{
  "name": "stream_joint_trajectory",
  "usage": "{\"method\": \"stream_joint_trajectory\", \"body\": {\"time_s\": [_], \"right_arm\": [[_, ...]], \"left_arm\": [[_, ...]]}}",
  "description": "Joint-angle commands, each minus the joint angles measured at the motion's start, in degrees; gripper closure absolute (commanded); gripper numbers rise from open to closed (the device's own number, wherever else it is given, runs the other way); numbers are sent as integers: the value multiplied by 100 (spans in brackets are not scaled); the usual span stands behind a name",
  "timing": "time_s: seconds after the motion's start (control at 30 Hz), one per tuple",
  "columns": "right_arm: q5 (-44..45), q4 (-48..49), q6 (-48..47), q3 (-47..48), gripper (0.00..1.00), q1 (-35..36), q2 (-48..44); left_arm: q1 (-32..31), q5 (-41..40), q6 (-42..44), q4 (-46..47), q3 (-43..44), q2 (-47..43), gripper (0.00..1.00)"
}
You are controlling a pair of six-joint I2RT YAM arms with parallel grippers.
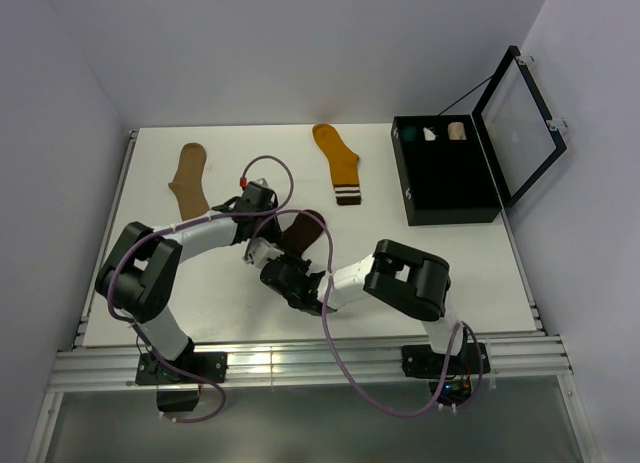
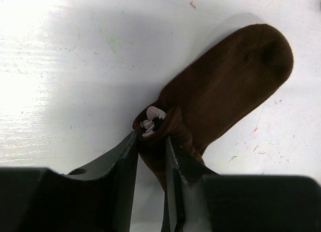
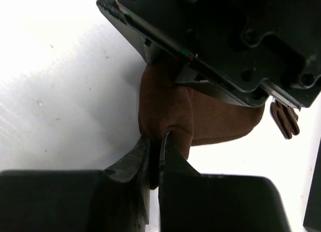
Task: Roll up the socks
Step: Roll the sock at the center of the board.
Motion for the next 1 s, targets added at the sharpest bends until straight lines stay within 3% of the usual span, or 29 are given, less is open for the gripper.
{"method": "stream_joint_trajectory", "body": {"time_s": [0.0, 0.37, 0.6, 0.8, 0.97], "right_arm": [[-601, -564, 313, -145, 100, -150, -10], [-3150, -1443, 1121, -137, 100, -720, -836], [-4845, -1882, 1500, 3, 100, -1344, -1153], [-6575, -2322, 1851, 469, 100, -1888, -978], [-7440, -2866, 2053, 926, 100, -2215, -627]], "left_arm": [[-77, 260, 116, -333, 57, -13, 68], [11, -29, -191, -254, 4, -567, 33], [319, -135, -560, -43, -391, -1234, 22], [398, -136, -596, 133, -708, -1551, 24], [389, -162, -657, 142, -954, -1665, 26]]}}
